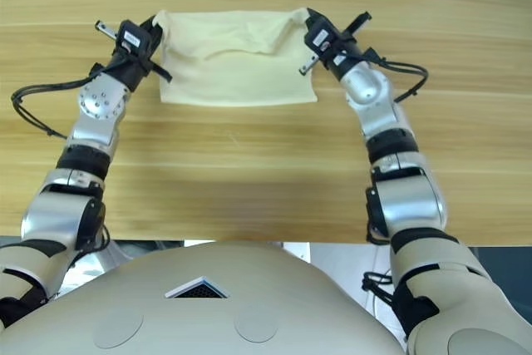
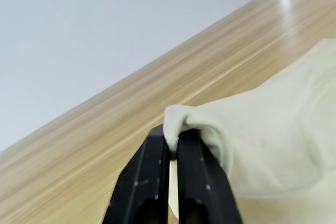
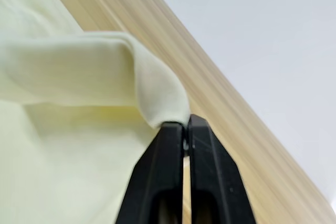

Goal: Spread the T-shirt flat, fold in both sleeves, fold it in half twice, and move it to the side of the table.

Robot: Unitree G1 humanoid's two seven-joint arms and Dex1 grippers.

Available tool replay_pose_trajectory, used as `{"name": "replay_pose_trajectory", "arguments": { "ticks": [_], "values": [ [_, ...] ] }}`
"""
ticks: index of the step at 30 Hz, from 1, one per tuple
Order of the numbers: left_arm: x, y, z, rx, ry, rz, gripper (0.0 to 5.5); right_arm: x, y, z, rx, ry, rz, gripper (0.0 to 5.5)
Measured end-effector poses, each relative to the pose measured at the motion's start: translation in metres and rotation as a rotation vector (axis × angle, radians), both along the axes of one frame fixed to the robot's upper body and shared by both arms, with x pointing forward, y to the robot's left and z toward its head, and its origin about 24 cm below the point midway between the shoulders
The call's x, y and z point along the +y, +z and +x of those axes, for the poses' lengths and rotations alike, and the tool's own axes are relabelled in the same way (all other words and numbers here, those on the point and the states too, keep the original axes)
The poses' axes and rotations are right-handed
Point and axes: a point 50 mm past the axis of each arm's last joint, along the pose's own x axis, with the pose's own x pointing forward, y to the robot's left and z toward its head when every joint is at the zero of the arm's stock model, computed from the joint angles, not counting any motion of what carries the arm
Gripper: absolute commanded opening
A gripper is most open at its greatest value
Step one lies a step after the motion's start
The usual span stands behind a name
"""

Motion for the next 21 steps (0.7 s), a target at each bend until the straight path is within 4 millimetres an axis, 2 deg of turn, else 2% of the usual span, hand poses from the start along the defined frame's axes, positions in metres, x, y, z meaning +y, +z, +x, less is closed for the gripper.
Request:
{"name": "replay_pose_trajectory", "arguments": {
  "ticks": [1, 7, 10, 15, 18, 20, 21],
  "values": [
    [0.002, -0.002, 0.002, 0.009, 0.022, 0.0, 0.38, 0.002, -0.002, 0.002, 0.007, -0.009, -0.009, 0.31],
    [0.003, -0.004, 0.016, 0.053, 0.104, -0.024, 1.17, 0.015, -0.008, 0.013, 0.052, -0.064, -0.033, 1.2],
    [0.005, -0.01, 0.016, 0.101, 0.136, -0.039, 1.69, 0.016, -0.008, 0.018, 0.069, -0.125, -0.035, 1.76],
    [0.007, -0.021, 0.017, 0.205, 0.216, -0.111, 2.48, 0.013, -0.006, 0.026, 0.109, -0.285, 0.073, 2.61],
    [0.019, -0.019, 0.022, 0.262, 0.354, -0.248, 2.93, 0.015, 0.005, 0.034, 0.079, -0.366, 0.165, 2.8],
    [0.036, -0.018, 0.021, 0.262, 0.47, -0.324, 3.27, 0.025, 0.01, 0.032, -0.009, -0.283, 0.111, 2.8],
    [0.045, -0.017, 0.019, 0.249, 0.514, -0.349, 3.39, 0.038, 0.011, 0.026, -0.087, -0.171, 0.068, 2.8]
  ]
}}
